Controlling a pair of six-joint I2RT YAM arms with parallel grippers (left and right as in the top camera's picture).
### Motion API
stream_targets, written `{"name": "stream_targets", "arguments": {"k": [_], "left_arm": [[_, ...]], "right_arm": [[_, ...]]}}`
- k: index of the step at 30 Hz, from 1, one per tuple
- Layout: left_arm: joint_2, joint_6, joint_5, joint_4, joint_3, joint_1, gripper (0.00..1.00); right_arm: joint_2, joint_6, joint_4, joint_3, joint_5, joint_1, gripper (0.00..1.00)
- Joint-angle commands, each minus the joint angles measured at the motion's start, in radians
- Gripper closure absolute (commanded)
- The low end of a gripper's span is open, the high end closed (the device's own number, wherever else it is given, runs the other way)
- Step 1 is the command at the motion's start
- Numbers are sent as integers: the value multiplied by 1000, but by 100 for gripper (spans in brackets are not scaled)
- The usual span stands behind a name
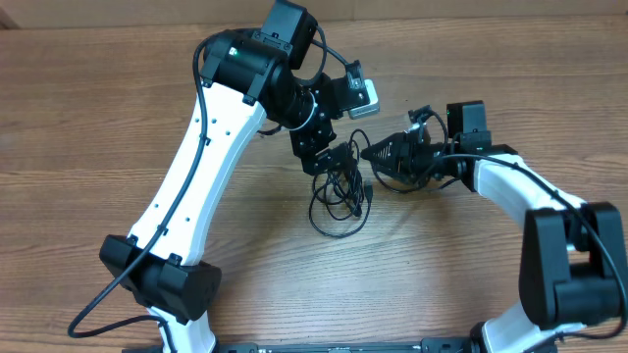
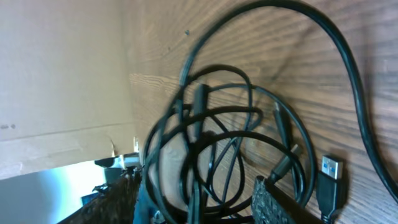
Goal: Untangle cables
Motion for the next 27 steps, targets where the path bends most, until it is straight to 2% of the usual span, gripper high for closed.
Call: {"name": "stream_targets", "arguments": {"k": [1, 5, 8, 11, 15, 17, 20, 24, 26, 27], "left_arm": [[-23, -22, -78, -14, 6, 5, 0], [-23, -34, -95, -12, 6, 7, 0], [-23, -34, -90, -2, 6, 7, 0], [-23, -42, -90, 13, 6, 7, 0], [-23, -45, -76, 23, 6, 7, 0], [-23, -44, -62, 30, 6, 7, 0], [-23, -45, -45, 40, 6, 7, 0], [-23, -44, -42, 42, 6, 6, 0], [-23, -44, -42, 42, 6, 6, 1], [-23, -44, -42, 42, 6, 6, 1]], "right_arm": [[-119, -55, 10, 0, 58, 3, 41], [-195, -97, -41, 0, 57, 3, 40], [-206, -162, -175, 0, 62, 3, 41], [-205, -238, -322, 0, 158, 3, 41], [-205, -349, -429, 0, 185, 4, 41], [-205, -382, -441, 0, 187, 13, 40], [-204, -417, -427, 0, 189, 39, 34], [-203, -415, -373, 0, 192, 85, 32], [-203, -415, -352, 0, 212, 110, 34], [-203, -415, -348, 0, 226, 124, 41]]}}
